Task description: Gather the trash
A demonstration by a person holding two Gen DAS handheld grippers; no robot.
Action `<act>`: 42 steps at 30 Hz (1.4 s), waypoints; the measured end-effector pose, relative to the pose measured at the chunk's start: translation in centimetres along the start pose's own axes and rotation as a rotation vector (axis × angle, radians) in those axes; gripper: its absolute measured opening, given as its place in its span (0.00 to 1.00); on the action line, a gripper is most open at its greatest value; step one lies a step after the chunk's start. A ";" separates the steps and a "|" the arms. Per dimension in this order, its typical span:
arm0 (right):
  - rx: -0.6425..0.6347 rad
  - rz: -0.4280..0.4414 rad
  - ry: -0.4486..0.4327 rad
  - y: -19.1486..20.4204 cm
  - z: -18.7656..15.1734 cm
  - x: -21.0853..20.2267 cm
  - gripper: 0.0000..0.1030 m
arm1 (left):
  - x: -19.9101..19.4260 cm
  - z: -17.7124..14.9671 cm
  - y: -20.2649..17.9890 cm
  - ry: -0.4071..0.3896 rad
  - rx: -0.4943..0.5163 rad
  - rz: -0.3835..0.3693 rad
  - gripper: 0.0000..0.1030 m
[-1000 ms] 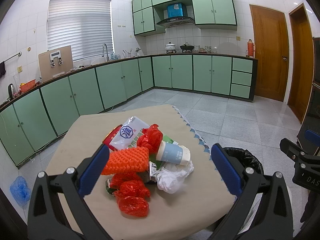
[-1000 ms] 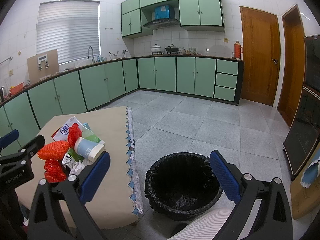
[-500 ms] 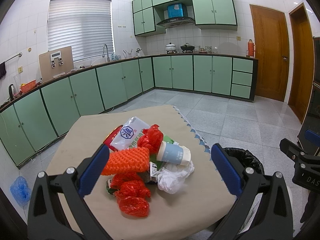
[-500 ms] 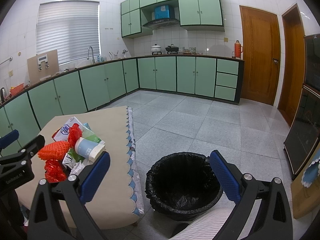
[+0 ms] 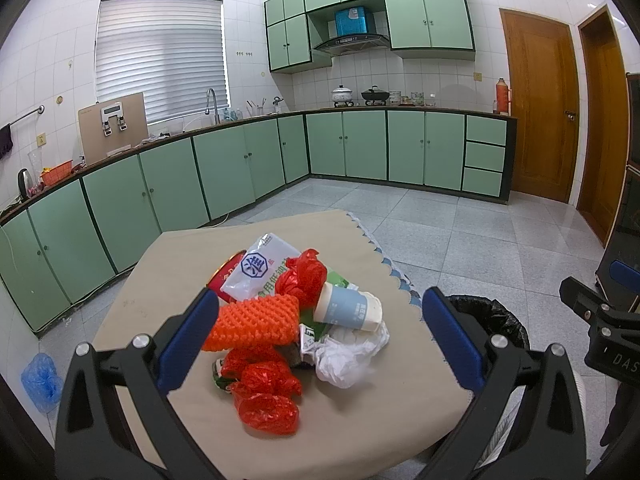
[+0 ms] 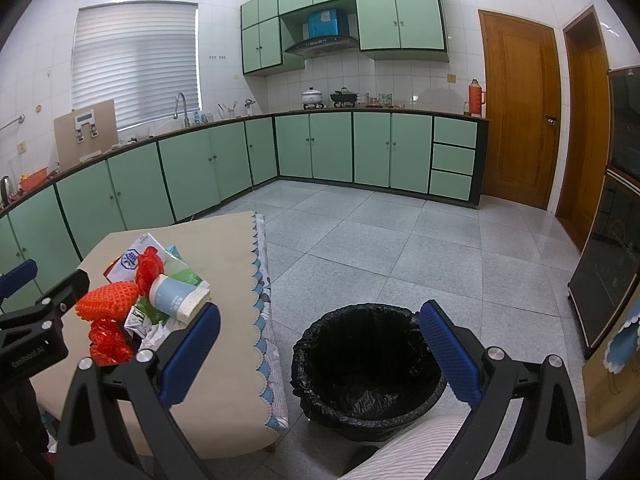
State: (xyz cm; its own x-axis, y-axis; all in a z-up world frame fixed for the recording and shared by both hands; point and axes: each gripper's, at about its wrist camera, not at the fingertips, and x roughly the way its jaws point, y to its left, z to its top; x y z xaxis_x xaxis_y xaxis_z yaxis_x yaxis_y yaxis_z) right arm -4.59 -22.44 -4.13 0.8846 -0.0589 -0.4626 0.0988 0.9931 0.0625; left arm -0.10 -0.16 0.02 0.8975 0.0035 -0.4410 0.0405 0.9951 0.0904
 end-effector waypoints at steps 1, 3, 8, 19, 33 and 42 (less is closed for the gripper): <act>0.000 0.000 0.000 0.0 0.0 0.0 0.94 | 0.0 0.0 0.0 0.000 0.000 0.000 0.95; 0.000 0.001 0.000 0.1 0.0 0.1 0.94 | 0.0 0.0 0.0 -0.001 0.001 0.000 0.95; -0.001 0.000 0.000 0.2 0.1 0.1 0.94 | 0.0 0.0 0.0 0.000 0.001 0.001 0.95; 0.000 0.002 0.001 0.1 0.2 0.1 0.94 | 0.0 0.0 0.0 -0.001 0.002 0.001 0.95; -0.002 0.001 0.002 0.1 0.1 0.4 0.94 | 0.0 0.0 0.3 -0.001 0.002 0.001 0.95; -0.003 -0.001 0.002 0.1 0.1 0.4 0.94 | 0.1 0.0 0.3 -0.001 0.001 0.002 0.95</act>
State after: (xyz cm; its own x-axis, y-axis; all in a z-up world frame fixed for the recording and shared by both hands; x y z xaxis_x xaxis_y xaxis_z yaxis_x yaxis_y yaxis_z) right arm -4.13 -22.39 -4.19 0.8836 -0.0592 -0.4645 0.0979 0.9934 0.0597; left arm -0.05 0.17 0.00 0.8979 0.0050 -0.4402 0.0396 0.9950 0.0921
